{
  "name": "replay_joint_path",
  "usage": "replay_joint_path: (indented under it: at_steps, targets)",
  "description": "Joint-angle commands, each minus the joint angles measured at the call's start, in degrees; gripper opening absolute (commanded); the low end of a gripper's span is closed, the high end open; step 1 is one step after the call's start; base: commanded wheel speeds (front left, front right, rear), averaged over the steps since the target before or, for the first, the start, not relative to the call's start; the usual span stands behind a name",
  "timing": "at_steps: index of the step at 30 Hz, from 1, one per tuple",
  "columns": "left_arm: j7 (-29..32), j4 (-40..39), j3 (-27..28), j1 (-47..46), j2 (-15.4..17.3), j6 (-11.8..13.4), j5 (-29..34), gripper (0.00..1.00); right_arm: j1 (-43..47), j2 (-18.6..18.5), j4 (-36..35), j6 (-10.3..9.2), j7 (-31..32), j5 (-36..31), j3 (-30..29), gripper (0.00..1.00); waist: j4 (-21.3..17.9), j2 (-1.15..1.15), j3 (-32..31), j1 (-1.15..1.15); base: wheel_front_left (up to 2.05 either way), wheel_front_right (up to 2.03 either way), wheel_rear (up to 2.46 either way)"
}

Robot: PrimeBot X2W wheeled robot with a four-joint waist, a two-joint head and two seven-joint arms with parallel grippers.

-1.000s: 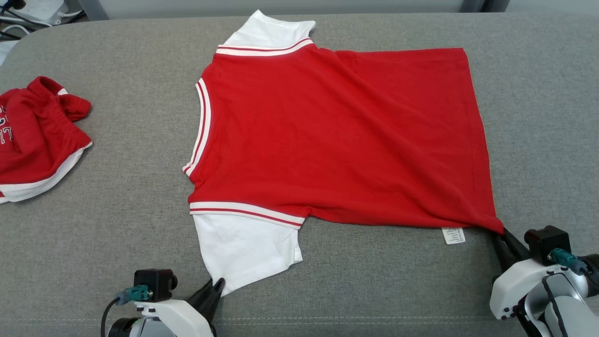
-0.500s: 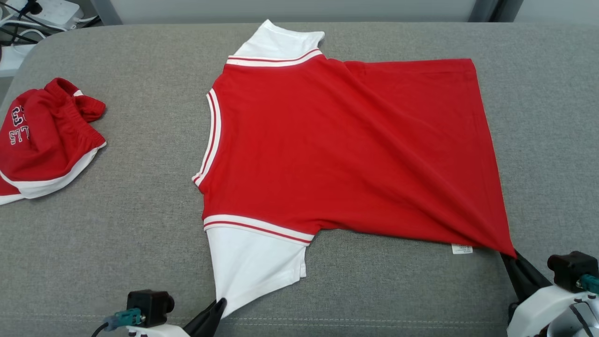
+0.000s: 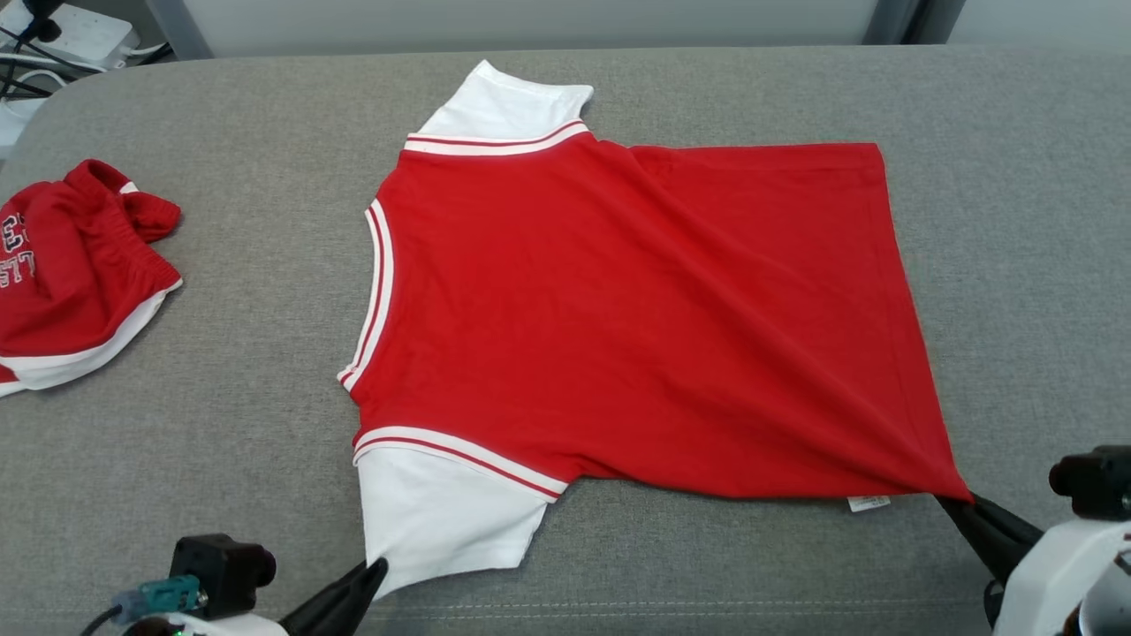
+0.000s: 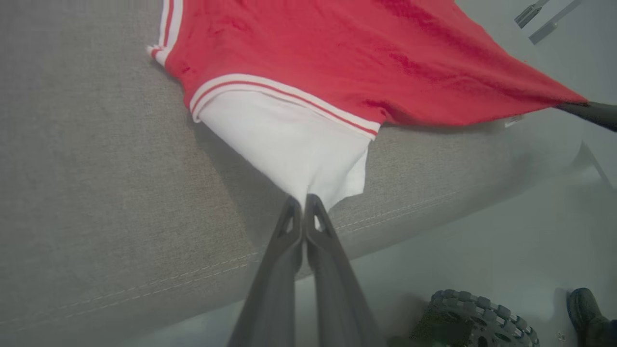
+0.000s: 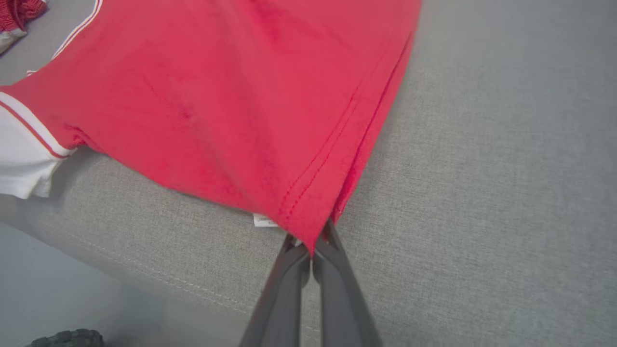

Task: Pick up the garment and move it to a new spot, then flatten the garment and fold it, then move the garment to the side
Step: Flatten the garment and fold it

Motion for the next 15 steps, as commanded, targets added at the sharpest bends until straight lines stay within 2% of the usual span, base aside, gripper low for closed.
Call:
replay_joint_path:
  at_steps: [1, 5, 9, 12, 15]
  targets:
    - [0.9, -2.7, 2.8, -3.8, 1.5, -0.3, -1.1, 0.0, -2.1, -2.8, -2.5, 0.24, 3.0, 0.9, 0.8, 0.0, -0.6, 0.0, 0.4, 0.0, 0.0, 0.0, 0.0]
    - [3.5, -3.6, 3.7, -9.3, 3.5, -1.1, -3.1, 0.0, -8.0, -3.0, -2.0, 0.24, 12.8, 5.8, 2.1, 0.0, -1.0, 0.0, 1.7, 0.0, 0.0, 0.0, 0.0]
    - [5.2, -2.2, 4.2, -16.8, 4.5, -1.7, -5.4, 0.0, -15.1, -2.9, 1.1, 0.24, 19.5, 9.4, 2.1, 0.0, -0.6, 0.0, 3.5, 0.0, 0.0, 0.0, 0.0]
    - [5.8, 0.1, 4.1, -22.6, 4.2, -2.3, -7.9, 0.0, -20.6, -3.5, 3.8, 0.24, 22.3, 9.7, 2.8, 0.0, -0.2, 0.0, 5.2, 0.0, 0.0, 0.0, 0.0]
    - [5.9, 2.9, 4.0, -27.6, 4.0, -2.7, -10.1, 0.0, -25.7, -2.3, 6.3, 0.24, 23.7, 12.4, 3.2, 0.0, -0.1, 0.0, 6.8, 0.0, 0.0, 0.0, 0.0]
